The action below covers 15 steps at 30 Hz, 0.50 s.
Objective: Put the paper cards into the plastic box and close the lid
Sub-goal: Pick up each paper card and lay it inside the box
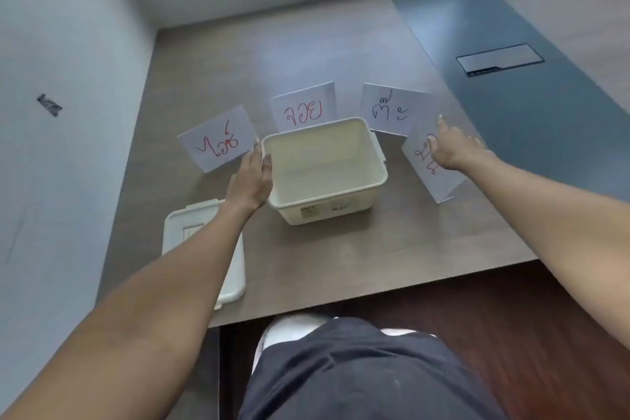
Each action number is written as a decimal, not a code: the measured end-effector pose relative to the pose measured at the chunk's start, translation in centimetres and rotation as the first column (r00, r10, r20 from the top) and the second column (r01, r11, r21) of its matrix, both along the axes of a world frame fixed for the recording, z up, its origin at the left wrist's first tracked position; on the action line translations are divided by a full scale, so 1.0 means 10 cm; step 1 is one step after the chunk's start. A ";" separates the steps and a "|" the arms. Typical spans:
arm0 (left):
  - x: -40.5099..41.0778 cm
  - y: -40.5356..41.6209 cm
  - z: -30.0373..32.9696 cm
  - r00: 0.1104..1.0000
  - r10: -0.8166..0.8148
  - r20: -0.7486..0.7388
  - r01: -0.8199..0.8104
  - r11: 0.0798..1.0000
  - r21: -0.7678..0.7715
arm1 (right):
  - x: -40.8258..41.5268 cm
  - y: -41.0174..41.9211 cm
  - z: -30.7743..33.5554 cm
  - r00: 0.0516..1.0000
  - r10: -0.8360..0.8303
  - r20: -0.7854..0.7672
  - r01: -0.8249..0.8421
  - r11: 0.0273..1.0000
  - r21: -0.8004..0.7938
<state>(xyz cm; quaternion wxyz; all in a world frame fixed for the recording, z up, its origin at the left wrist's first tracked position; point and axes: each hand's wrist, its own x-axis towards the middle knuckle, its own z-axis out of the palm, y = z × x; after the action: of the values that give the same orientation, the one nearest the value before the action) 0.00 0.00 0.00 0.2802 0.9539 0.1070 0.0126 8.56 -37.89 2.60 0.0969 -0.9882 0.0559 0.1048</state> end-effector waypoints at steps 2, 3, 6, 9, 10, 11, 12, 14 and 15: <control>-0.11 -0.04 -0.09 0.998 0.009 0.058 -0.003 0.996 -0.089 | -0.15 0.02 -0.05 1.000 -0.022 0.003 0.022 1.000 -0.003; -0.11 -0.03 -0.08 0.999 -0.003 0.052 0.009 0.993 -0.115 | -0.16 0.05 -0.03 0.999 -0.031 -0.008 0.031 0.999 -0.009; -0.44 -0.12 -0.62 0.996 0.011 -0.094 -0.036 0.961 -0.276 | -0.41 0.01 -0.52 0.990 -0.045 -0.133 0.042 0.999 -0.026; -0.43 -0.13 -0.62 0.997 0.060 -0.040 -0.070 0.940 -0.334 | -0.41 -0.04 -0.56 0.994 -0.059 -0.091 0.059 0.998 0.005; -0.40 -0.13 -0.61 0.997 0.073 -0.028 -0.078 0.933 -0.351 | -0.39 -0.02 -0.57 0.996 -0.057 -0.063 0.059 0.998 0.026; -0.41 -0.13 -0.60 0.997 0.068 -0.022 -0.072 0.934 -0.351 | -0.40 0.00 -0.58 0.997 -0.062 -0.042 0.063 0.997 0.044; -0.41 -0.13 -0.62 0.997 0.073 -0.019 -0.075 0.929 -0.362 | -0.40 0.01 -0.59 0.997 -0.067 -0.027 0.069 0.995 0.077; -0.43 -0.15 -0.63 0.997 0.075 -0.012 -0.074 0.915 -0.397 | -0.43 0.02 -0.58 0.998 -0.060 0.004 0.060 0.992 0.109; -0.41 -0.14 -0.62 0.996 0.083 -0.019 -0.083 0.907 -0.412 | -0.43 0.04 -0.57 0.998 -0.053 0.024 0.050 0.992 0.115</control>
<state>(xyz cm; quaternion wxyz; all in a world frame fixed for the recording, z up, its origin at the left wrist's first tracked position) -4.11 -1.44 -6.21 0.4745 0.8677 0.1479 0.0011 4.30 -37.48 -3.08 0.1567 -0.9806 0.0738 0.0918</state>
